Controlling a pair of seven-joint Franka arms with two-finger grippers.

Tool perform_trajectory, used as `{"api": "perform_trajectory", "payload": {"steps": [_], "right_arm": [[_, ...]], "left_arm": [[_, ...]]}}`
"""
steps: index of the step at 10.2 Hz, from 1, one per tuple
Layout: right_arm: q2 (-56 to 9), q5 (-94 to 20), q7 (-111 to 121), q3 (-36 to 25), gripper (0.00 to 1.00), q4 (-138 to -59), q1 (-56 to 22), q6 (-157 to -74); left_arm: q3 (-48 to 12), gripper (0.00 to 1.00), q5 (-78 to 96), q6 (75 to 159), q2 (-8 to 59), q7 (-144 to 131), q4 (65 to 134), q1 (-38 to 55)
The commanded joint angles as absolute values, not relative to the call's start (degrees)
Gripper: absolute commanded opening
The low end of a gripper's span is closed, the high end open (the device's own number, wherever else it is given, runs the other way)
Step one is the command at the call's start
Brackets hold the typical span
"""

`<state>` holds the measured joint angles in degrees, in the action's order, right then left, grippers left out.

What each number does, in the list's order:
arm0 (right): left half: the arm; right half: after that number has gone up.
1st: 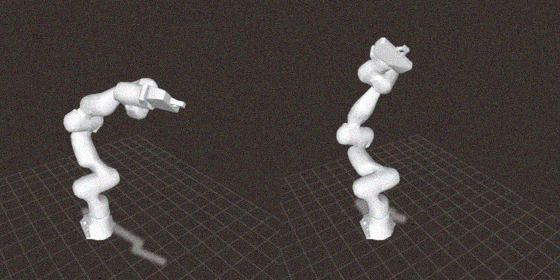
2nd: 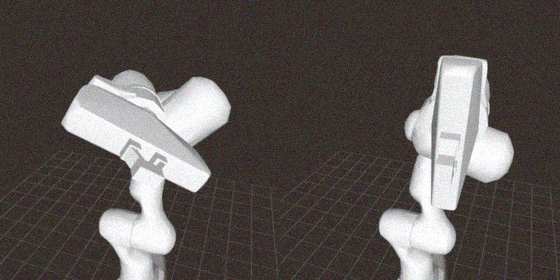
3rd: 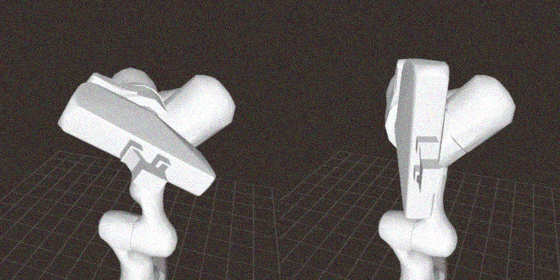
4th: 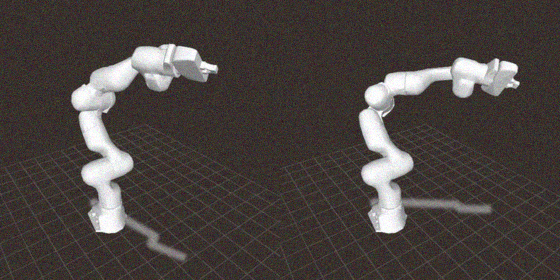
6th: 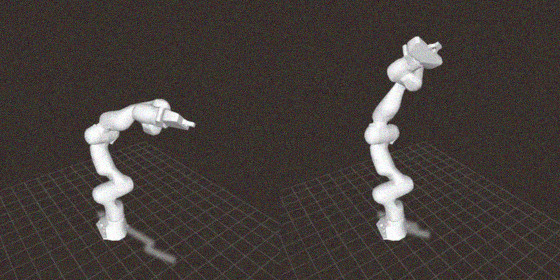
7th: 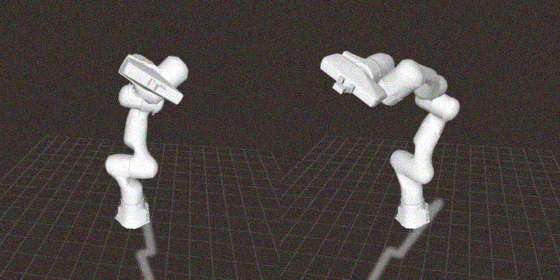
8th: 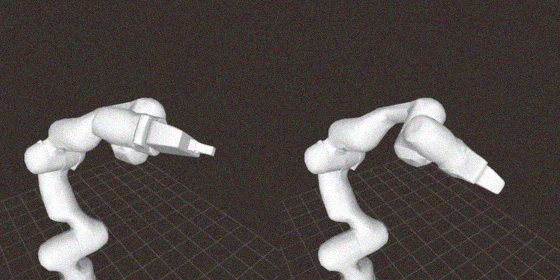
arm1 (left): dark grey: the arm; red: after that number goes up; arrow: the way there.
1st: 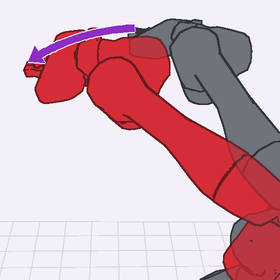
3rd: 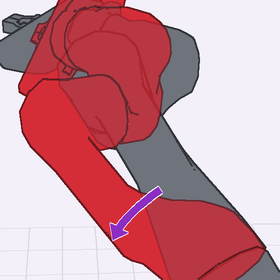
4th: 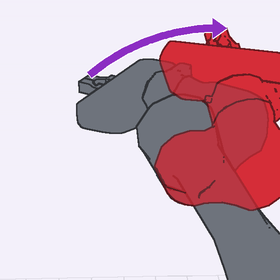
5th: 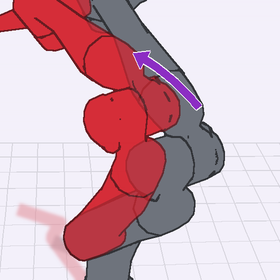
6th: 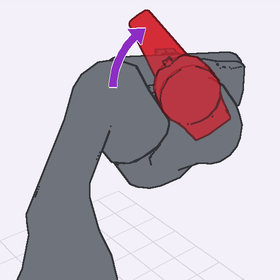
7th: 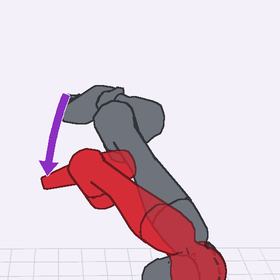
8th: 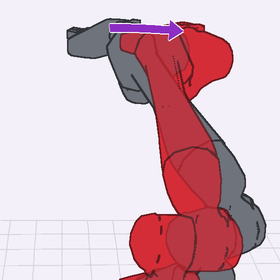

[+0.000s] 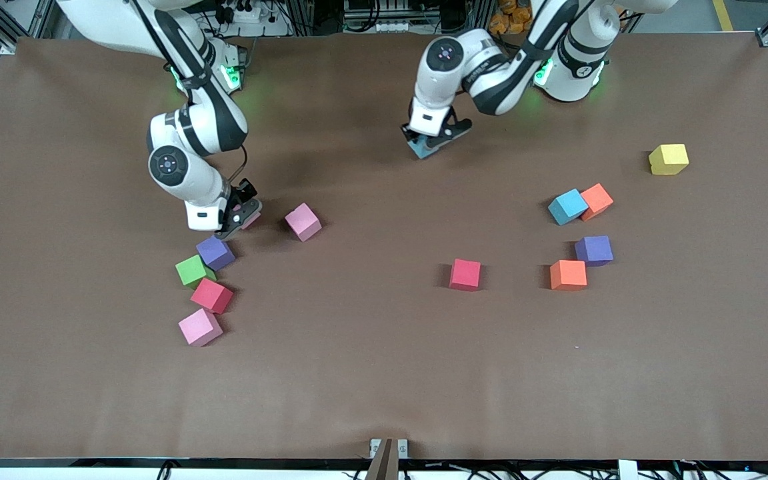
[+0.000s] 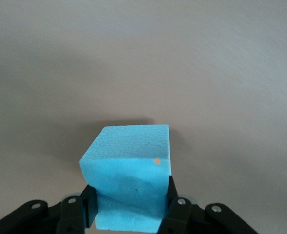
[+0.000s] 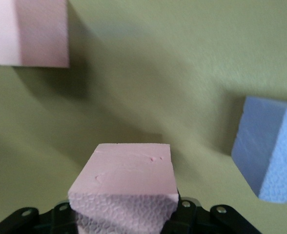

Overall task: Form number 2 with 11 blocks
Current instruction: 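Place the cyan cube mid-table with the left gripper while the right carries pink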

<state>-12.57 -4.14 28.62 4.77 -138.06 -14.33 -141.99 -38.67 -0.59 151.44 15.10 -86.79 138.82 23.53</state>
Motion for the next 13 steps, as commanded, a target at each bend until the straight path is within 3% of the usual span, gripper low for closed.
{"api": "perform_trajectory", "payload": {"steps": [1, 4, 7, 9, 13], "right_arm": [[-10.1, -5.1, 30.1, 5.1, 0.09, -138.0, -15.5, -140.5], [-10.0, -5.2, 30.1, 5.2, 0.09, -137.5, -15.5, -139.9], [-10.0, -5.2, 30.0, 5.2, 0.09, -137.5, -15.5, -139.8], [-10.0, -5.3, 30.0, 5.3, 0.08, -137.5, -15.5, -139.8], [-10.0, -5.3, 30.0, 6.7, 0.08, -136.6, -15.6, -138.6]], "left_arm": [[-38.6, 0.35, -1.5, 148.0, 17.6, -80.6, 132.9, 25.1], [-38.2, 0.37, -1.5, 141.5, 20.8, -71.7, 126.4, 28.3], [-30.7, 0.4, -1.4, 129.0, 23.5, -65.9, 118.7, 37.3], [-27.1, 0.39, -1.4, 127.3, 25.8, -62.6, 114.5, 41.4], [-25.7, 0.38, -1.5, 127.4, 29.8, -57.2, 111.3, 43.2]]}}
